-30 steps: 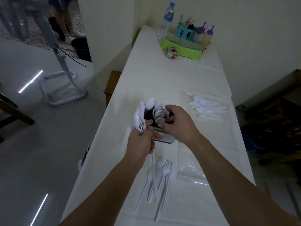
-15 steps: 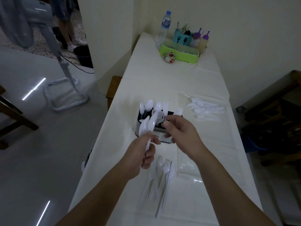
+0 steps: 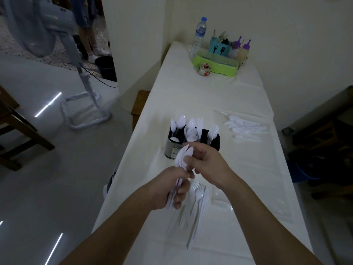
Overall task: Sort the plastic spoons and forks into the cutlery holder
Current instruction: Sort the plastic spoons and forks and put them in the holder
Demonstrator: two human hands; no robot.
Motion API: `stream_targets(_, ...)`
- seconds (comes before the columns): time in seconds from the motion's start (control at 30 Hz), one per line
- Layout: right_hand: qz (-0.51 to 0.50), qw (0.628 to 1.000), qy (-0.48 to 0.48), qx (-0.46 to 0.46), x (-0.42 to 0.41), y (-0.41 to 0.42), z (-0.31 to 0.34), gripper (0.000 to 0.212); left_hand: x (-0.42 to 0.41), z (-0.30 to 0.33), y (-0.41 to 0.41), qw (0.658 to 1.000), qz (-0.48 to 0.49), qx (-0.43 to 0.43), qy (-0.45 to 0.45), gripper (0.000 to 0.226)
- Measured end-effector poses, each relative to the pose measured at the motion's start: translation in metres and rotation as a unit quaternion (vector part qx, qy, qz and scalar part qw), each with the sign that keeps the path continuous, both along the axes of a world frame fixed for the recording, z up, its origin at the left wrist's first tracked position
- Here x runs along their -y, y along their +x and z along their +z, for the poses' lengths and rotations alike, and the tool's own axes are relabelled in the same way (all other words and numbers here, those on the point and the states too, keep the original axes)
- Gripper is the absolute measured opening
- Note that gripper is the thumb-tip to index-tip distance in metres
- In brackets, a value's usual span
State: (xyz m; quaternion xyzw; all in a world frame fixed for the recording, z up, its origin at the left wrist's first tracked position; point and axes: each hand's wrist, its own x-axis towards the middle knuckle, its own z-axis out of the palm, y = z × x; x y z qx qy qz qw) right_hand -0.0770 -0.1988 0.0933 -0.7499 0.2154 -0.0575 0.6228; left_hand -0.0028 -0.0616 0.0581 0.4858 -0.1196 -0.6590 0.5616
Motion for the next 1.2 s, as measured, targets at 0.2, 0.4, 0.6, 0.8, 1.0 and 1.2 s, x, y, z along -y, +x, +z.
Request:
stream_targets(0.2,0.065,0.978,-0.184,-0.076,0.001,-0.004,-0.009,0.057,-0.005,-0.003,0.002,0.997,-0.043,0.040,0.060,0.011)
stream_targets(0.4,0.084,0.973,-0.181,-0.115,-0.003,-0.004,-0.012,0.032,0.001,-0.017,0.005,0.987,0.050,0.139,0.071,0.008)
stream_targets(0.6,0.024,0.992,-0.109,-0.057,-0.005,0.000,-0.006,0.012,0.009,-0.017,0.006,0.950,0.054,0.306,0.031,0.032)
stream_targets(0.8,0.000,0.992,-0.124,-0.032,0.000,-0.002,-0.001,0.015,0.011,-0.015,0.016,0.960,0.040,0.277,0.004,0.038)
stream_targets(1.0,0.069,0.989,-0.117,-0.057,0.016,-0.005,0.014,0.024,0.015,-0.002,0.021,0.990,-0.012,0.141,-0.007,0.047)
stream_targets(1.2,0.053,0.982,-0.172,-0.052,0.031,-0.005,0.021,0.026,0.032,0.002,0.019,0.974,-0.007,0.224,-0.033,0.044)
